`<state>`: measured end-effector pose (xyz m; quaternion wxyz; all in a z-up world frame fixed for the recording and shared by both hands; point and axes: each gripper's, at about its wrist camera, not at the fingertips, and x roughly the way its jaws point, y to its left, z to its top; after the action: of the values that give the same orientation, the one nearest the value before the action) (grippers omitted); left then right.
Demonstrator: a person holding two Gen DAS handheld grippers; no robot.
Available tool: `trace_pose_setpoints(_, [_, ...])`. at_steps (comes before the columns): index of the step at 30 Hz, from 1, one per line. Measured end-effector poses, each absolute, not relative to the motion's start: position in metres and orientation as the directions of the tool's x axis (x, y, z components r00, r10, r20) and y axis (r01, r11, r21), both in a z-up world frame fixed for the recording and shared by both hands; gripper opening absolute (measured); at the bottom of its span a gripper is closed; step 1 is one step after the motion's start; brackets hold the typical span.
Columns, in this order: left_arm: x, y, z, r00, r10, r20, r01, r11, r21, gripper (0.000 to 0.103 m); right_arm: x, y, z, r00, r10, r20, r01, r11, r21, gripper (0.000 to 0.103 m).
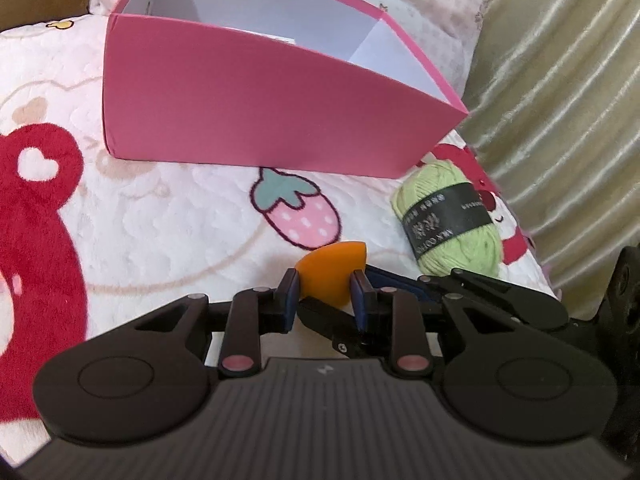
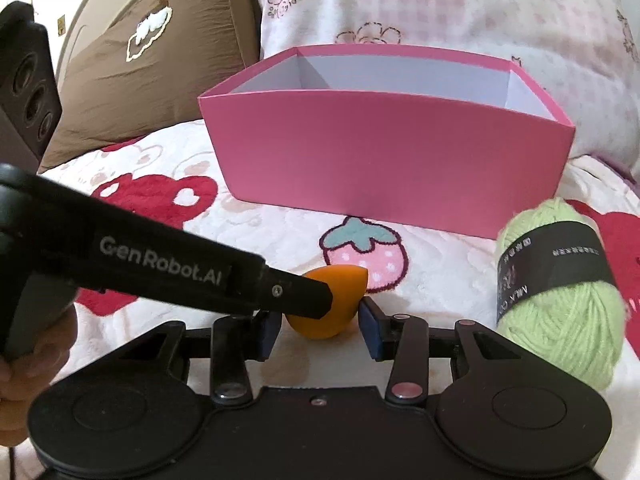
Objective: Organize objects
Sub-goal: 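Lift the orange sponge with the left gripper and carry it over the pink box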
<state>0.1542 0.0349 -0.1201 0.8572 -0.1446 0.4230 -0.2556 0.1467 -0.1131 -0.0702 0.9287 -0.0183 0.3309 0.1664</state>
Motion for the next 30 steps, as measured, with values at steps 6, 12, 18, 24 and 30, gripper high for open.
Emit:
trace_pose_setpoints(6, [0.138, 0.027, -0.103, 0.511, -0.572, -0.641, 0.315, 0.819, -0.480, 0.025, 0.127, -0.127, -0.057, 0.739, 0.308, -0.599, -0.319, 0.943, 0.091, 0.047])
trace_pose_setpoints(12, [0.122, 0.022, -0.083, 0.526, -0.565, -0.636, 0.311, 0.824, -0.474, 0.026, 0.110, -0.129, -0.036, 0.753, 0.292, -0.589, -0.328, 0.943, 0.048, 0.047])
trace_pose_setpoints(18, [0.099, 0.020, -0.061, 0.567, -0.519, -0.640, 0.294, 0.853, -0.432, 0.026, 0.095, -0.126, -0.015, 0.747, 0.328, -0.578, -0.416, 0.909, -0.022, 0.047])
trace_pose_setpoints(24, [0.102, 0.029, -0.060, 0.548, -0.528, -0.649, 0.259, 0.845, -0.469, 0.027, 0.095, -0.130, -0.007, 0.723, 0.364, -0.587, -0.444, 0.896, 0.009, 0.046])
trace_pose_setpoints(30, [0.114, 0.045, -0.087, 0.478, -0.439, -0.761, 0.116, 0.890, -0.440, 0.029, 0.109, -0.138, -0.027, 0.595, 0.400, -0.697, -0.460, 0.881, 0.112, 0.055])
